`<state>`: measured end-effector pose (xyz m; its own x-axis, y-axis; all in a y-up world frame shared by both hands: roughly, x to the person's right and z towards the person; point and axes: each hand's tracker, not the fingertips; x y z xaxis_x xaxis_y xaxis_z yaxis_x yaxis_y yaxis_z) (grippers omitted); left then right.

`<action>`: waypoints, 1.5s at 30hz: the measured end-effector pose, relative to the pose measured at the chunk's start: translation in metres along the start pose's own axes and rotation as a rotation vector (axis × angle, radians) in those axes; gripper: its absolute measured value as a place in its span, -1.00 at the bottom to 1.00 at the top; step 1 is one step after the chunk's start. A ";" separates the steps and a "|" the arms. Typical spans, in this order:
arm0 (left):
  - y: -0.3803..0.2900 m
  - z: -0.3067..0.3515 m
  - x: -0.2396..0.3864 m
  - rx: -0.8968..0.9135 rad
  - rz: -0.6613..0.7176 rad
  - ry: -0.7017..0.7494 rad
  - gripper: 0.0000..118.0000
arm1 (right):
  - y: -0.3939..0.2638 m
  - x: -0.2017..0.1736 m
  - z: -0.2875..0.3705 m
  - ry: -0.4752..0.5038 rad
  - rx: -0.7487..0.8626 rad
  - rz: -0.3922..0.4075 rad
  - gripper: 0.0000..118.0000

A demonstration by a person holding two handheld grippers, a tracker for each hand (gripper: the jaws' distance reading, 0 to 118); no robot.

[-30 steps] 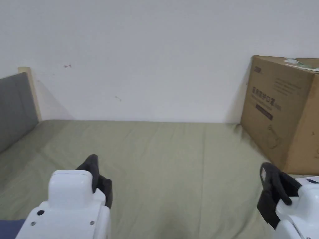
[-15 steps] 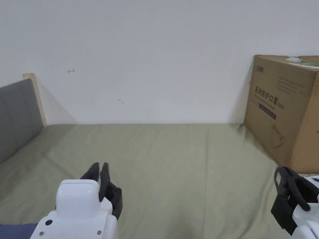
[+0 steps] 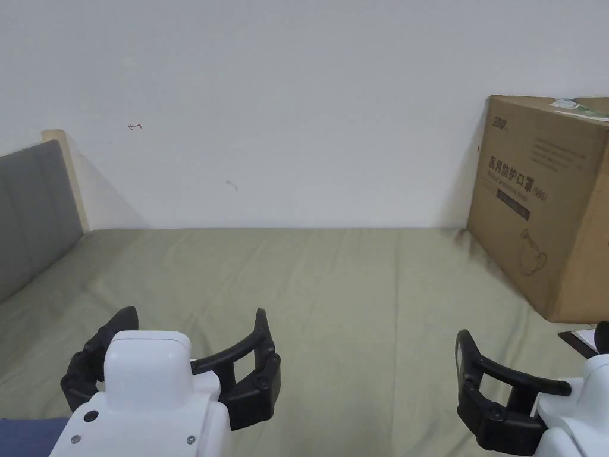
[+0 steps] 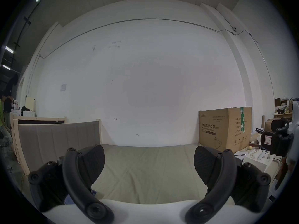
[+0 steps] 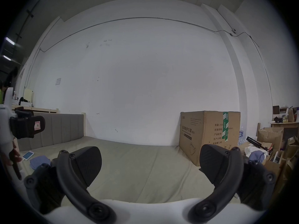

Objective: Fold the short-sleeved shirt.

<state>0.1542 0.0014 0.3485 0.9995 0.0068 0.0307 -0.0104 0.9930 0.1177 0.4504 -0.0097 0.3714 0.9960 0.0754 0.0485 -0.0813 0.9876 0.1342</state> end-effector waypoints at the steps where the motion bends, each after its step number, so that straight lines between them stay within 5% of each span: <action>1: 0.000 0.000 0.000 -0.002 -0.003 -0.005 0.88 | 0.000 -0.001 0.000 -0.001 0.000 -0.002 1.00; 45: -0.004 -0.018 0.014 -0.141 -0.004 0.031 0.87 | -0.007 -0.006 -0.017 0.037 -0.099 0.002 1.00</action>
<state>0.1688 -0.0007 0.3308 1.0000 0.0043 -0.0007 -0.0043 0.9997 -0.0226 0.4456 -0.0152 0.3530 0.9966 0.0809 0.0119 -0.0813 0.9961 0.0355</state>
